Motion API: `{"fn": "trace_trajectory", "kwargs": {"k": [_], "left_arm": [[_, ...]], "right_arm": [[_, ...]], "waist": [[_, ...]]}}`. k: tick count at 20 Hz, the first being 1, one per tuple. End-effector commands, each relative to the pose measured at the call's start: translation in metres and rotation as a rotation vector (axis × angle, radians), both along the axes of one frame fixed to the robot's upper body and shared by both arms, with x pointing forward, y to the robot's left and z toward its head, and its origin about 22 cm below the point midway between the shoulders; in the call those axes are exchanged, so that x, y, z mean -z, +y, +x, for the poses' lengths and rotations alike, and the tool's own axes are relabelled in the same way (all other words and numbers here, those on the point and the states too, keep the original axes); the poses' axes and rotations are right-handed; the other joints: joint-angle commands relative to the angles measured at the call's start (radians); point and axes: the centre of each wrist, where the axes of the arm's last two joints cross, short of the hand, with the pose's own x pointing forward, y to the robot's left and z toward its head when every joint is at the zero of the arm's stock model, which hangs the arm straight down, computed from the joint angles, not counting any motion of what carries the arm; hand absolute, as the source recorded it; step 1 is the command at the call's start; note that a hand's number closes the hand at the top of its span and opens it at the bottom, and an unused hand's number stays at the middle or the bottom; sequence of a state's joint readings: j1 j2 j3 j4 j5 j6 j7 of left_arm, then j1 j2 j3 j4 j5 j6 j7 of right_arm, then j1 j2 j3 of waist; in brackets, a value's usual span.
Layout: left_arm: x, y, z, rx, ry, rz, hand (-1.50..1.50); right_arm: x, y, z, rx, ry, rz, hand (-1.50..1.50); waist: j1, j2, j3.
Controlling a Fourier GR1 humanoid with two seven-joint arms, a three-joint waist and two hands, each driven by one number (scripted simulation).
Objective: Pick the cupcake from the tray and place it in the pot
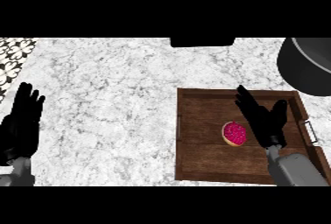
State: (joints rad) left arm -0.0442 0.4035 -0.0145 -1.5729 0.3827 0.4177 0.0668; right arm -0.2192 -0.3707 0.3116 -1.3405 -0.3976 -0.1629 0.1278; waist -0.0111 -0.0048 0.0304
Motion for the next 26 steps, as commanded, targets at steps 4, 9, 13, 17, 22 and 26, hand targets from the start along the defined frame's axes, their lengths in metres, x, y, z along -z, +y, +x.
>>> {"fn": "trace_trajectory", "kwargs": {"k": [4,9,13,17,22,26], "left_arm": [[0.022,-0.030,-0.002,0.329,0.149,0.103,0.00],[0.053,-0.050,-0.023,0.488,0.299,0.080,0.00],[0.054,-0.062,-0.020,0.554,0.301,0.077,0.00],[0.065,-0.057,-0.004,0.570,0.293,0.088,0.00],[0.068,-0.052,-0.007,0.591,0.285,0.095,0.00],[0.059,-0.062,0.010,0.605,0.295,0.100,0.00]], "right_arm": [[-0.030,0.023,0.002,-0.422,-0.134,-0.118,1.50],[-0.073,0.004,0.014,-0.203,-0.674,-0.383,-1.50],[-0.057,0.016,-0.020,-0.136,-0.861,-0.082,-1.50],[-0.101,-0.014,-0.052,-0.215,-0.886,-0.103,-1.50],[-0.133,-0.038,-0.054,-0.314,-0.602,-0.354,-1.50],[-0.169,-0.025,-0.048,-0.336,-0.463,-0.364,-1.50]], "waist": [[-0.006,0.009,-0.031],[-0.065,-0.006,-0.029],[-0.045,-0.001,-0.027],[-0.016,0.001,-0.031],[-0.006,0.002,-0.032],[0.008,0.005,-0.032]]}}
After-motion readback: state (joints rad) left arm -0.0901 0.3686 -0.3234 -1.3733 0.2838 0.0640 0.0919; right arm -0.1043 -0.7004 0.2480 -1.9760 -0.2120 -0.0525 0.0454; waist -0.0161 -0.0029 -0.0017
